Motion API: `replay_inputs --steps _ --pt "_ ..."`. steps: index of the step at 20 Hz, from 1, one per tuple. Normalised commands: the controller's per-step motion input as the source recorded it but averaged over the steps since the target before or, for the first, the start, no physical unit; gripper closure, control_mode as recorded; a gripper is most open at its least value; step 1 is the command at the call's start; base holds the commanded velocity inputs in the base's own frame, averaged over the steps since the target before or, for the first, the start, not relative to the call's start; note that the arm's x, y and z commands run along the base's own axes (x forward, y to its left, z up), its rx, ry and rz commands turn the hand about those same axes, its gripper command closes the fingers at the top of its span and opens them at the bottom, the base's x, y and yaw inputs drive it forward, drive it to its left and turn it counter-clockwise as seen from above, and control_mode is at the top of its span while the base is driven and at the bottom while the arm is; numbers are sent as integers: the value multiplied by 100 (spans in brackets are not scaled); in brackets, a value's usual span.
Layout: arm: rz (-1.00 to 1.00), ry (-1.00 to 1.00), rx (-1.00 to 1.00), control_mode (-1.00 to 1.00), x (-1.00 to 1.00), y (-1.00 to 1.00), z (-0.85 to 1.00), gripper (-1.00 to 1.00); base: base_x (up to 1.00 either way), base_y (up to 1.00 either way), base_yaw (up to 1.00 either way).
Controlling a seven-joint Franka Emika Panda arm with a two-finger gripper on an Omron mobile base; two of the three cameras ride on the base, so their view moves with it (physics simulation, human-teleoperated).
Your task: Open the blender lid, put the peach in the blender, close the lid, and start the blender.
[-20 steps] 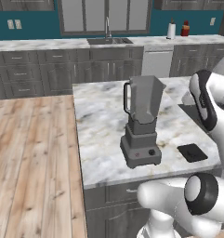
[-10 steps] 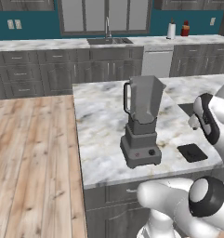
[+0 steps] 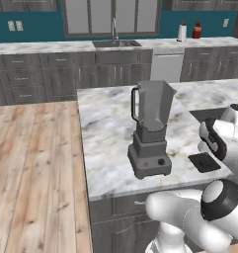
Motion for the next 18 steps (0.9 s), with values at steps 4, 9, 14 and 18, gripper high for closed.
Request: replay_inputs --steps 4,9,14,18 --pt "0 9 0 -100 14 -14 -48 -100 0 0 0" --pt "0 7 0 -100 23 -9 -42 -100 0 0 0" --pt "0 5 0 -100 27 -5 -27 -100 0 0 0" --pt "0 3 0 -100 23 -7 -19 -100 0 0 0"
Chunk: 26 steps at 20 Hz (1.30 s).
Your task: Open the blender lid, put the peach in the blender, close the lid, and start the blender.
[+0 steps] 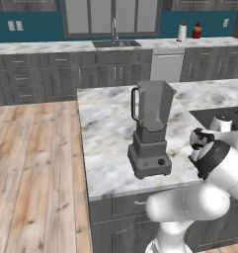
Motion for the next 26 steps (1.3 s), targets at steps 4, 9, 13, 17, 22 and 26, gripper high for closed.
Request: replay_inputs --steps 4,9,13,17,22,26 --pt "0 4 0 -100 20 -9 -24 -100 0 0 0" --pt "0 1 0 -100 17 -10 -18 -100 0 0 0" --pt "0 0 0 -100 13 -4 -12 -100 0 0 0" --pt "0 0 0 -100 9 0 -30 -100 0 0 0" --pt "0 1 -2 -100 0 1 -49 100 0 0 0" --pt "1 0 0 -100 0 21 -23 100 0 0 0"
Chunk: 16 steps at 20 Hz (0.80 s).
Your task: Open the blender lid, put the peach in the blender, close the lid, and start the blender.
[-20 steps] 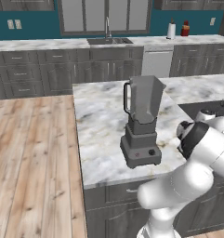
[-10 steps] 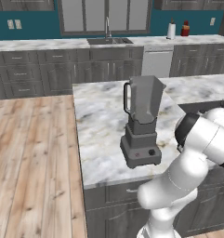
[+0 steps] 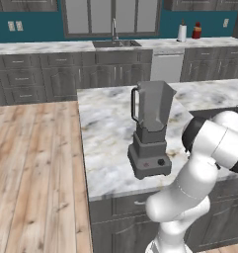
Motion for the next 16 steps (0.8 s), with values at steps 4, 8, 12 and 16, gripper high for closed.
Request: replay_inputs --steps 4,8,12,16 --pt "2 -1 0 -100 0 15 16 100 0 0 0" --pt "0 -7 0 -100 -8 1 71 100 0 0 0" --pt "0 -10 0 -100 -19 3 90 100 0 0 0" --pt "0 0 0 -100 -1 0 5 100 0 0 0"
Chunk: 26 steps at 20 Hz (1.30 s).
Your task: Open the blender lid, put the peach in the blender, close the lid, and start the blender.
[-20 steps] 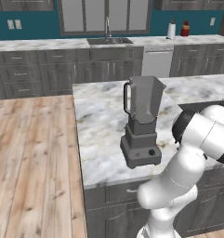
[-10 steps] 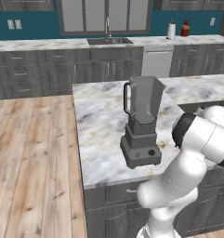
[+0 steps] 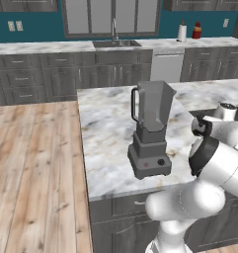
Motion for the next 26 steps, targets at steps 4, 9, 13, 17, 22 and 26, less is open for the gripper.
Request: replay_inputs --steps 4,9,13,17,22,26 --pt "0 -17 0 -100 -36 9 70 100 0 0 0" --pt "0 -25 0 -100 -40 23 100 100 0 0 0" --pt "1 -19 0 -100 -28 31 100 100 0 0 0" --pt "1 -7 -3 -100 -4 47 100 100 0 0 0" --pt "0 -2 -4 -100 -3 33 100 100 0 0 0" --pt "0 -9 -4 -100 -9 23 100 100 0 0 0"
